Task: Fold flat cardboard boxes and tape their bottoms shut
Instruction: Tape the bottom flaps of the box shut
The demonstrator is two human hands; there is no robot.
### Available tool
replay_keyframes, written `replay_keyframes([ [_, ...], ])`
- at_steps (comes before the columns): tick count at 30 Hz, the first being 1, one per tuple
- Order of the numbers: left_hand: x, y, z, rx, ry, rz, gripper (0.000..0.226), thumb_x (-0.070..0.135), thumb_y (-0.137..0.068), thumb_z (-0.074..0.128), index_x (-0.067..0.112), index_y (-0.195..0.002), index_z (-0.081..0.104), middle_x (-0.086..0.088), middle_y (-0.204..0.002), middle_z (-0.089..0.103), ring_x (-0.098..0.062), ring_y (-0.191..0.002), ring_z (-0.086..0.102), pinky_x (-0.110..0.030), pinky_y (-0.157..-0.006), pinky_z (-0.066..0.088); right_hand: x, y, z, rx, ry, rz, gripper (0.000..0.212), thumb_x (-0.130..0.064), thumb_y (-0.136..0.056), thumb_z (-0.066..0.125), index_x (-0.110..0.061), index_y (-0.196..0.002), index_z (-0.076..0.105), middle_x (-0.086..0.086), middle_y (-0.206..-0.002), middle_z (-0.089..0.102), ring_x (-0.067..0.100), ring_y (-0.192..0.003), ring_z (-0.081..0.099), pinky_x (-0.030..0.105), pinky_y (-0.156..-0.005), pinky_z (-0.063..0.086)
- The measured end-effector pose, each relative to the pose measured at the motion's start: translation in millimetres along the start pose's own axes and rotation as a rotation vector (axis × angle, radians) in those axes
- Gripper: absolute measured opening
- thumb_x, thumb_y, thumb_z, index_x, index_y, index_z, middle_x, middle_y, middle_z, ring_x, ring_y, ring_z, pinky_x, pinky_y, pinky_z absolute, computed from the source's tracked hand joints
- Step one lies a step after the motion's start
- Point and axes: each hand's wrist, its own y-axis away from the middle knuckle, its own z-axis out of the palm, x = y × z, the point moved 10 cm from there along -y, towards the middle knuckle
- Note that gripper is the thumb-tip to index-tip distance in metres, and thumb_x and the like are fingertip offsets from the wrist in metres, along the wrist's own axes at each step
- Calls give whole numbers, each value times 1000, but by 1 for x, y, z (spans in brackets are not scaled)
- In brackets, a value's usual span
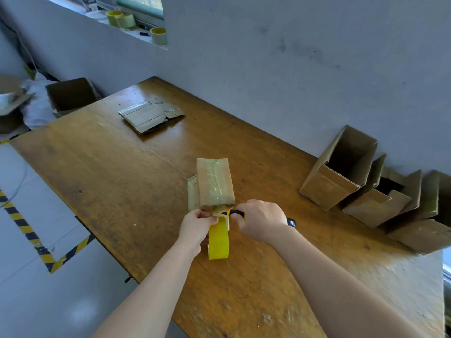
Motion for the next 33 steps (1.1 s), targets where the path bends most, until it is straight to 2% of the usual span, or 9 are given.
replay_keyframes([
  [4, 2, -3, -1, 5, -23, -14, 13, 19, -86, 69, 24, -91, 58, -2, -102, 59, -23, -98, 56, -42, -85, 51, -5, -9, 1, -38, 52, 19, 38, -49, -99, 39, -22, -105, 65, -5, -87, 63, 13, -78, 61, 28, -70, 55],
  [8, 5, -1, 1, -41, -57, -3, 11, 20, -86, 69, 22, -92, 60, -4, -101, 62, -23, -94, 59, -33, -66, 49, -4, -16, 8, -71, 231, 74, 32, -40, -98, 46, -16, -95, 67, -3, -72, 58, 15, -66, 58, 27, -57, 48],
  [12, 10, 2, -2, -70, -107, 36, 14, 21, -84, 70, 18, -97, 64, -7, -99, 66, -24, -89, 64, -33, -63, 50, 18, -9, 26, -59, 77, 135, 31, -47, -96, 45, -22, -97, 64, -4, -81, 59, 16, -70, 60, 28, -54, 44],
  [17, 11, -1, -6, -83, -167, 33, 12, 22, -82, 73, 20, -90, 65, -3, -99, 64, -20, -91, 60, -29, -62, 45, 46, 22, 74, -20, -4, 181, 36, -50, -94, 48, -30, -123, 54, -1, -108, 58, 21, -99, 59, 31, -73, 45],
  [20, 10, -1, -5, -86, -189, 26, 12, 23, -82, 74, 22, -90, 64, -1, -99, 61, -17, -89, 56, -26, -58, 42, 53, 31, 93, -23, 19, 217, 43, -52, -92, 52, -31, -129, 51, -2, -115, 56, 19, -109, 52, 30, -86, 42],
  [24, 12, -1, -6, -106, -193, 28, 14, 24, -82, 73, 23, -92, 64, -3, -98, 65, -20, -91, 61, -30, -61, 48, 28, 18, 35, 339, -112, 130, 59, -59, -83, 59, -21, -128, 52, 4, -122, 53, 24, -110, 50, 37, -86, 48],
  [26, 12, 1, -6, -117, -174, 30, 14, 24, -82, 72, 22, -93, 65, -4, -96, 67, -22, -87, 63, -30, -59, 49, 3, 7, 4, 482, -141, 19, 64, -55, -83, 63, -20, -134, 48, 7, -133, 50, 26, -120, 48, 40, -93, 48],
  [29, 13, 1, -7, -117, -150, 19, 13, 25, -84, 71, 22, -95, 65, -2, -94, 67, -19, -84, 62, -28, -56, 46, -30, -15, -6, 435, -69, -119, 70, -47, -84, 66, -25, -144, 38, 6, -151, 36, 26, -140, 31, 41, -109, 33],
  [33, 13, -1, -6, -123, -160, 13, 19, 29, -85, 69, 26, -102, 63, 0, -97, 66, -18, -87, 61, -24, -55, 45, -43, -34, 0, 364, 23, -152, 70, -40, -83, 70, -25, -144, 39, 8, -152, 35, 28, -141, 30, 42, -111, 29],
])
